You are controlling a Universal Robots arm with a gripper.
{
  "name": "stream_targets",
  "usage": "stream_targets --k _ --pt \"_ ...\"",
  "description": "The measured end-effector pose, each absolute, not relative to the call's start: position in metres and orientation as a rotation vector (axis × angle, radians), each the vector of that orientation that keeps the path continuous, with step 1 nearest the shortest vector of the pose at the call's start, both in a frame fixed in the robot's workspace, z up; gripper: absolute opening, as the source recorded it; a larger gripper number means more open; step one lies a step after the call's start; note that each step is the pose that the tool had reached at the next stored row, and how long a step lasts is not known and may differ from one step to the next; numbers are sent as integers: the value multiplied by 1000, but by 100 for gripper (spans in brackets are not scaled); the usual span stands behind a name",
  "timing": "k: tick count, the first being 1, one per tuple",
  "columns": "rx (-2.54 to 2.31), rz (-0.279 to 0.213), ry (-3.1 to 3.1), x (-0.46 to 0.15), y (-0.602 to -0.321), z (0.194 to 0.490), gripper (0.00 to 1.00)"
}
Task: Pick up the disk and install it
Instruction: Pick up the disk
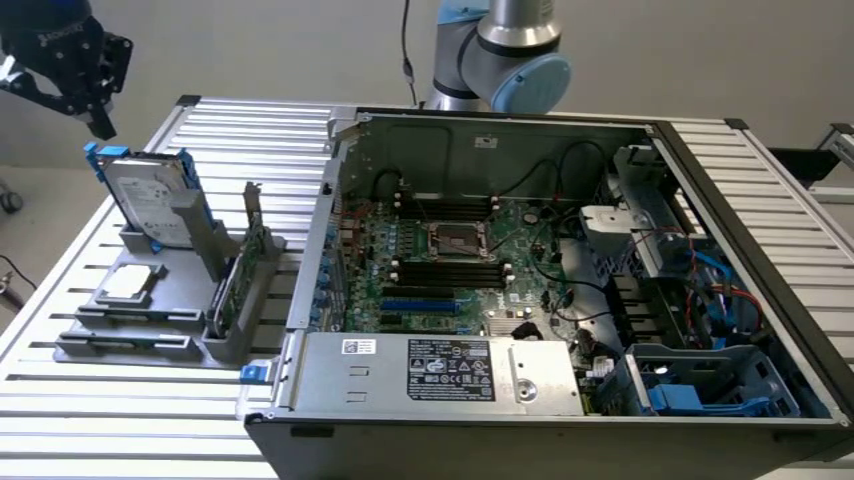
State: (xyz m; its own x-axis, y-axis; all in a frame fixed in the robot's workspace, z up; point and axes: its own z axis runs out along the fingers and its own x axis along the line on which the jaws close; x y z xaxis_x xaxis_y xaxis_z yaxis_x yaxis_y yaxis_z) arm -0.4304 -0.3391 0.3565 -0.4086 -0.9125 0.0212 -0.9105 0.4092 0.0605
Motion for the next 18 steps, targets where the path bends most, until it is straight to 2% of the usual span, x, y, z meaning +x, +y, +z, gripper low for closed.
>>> stream_targets --k 18 --pt "2062 -46 -2297 -431 -338 351 11"
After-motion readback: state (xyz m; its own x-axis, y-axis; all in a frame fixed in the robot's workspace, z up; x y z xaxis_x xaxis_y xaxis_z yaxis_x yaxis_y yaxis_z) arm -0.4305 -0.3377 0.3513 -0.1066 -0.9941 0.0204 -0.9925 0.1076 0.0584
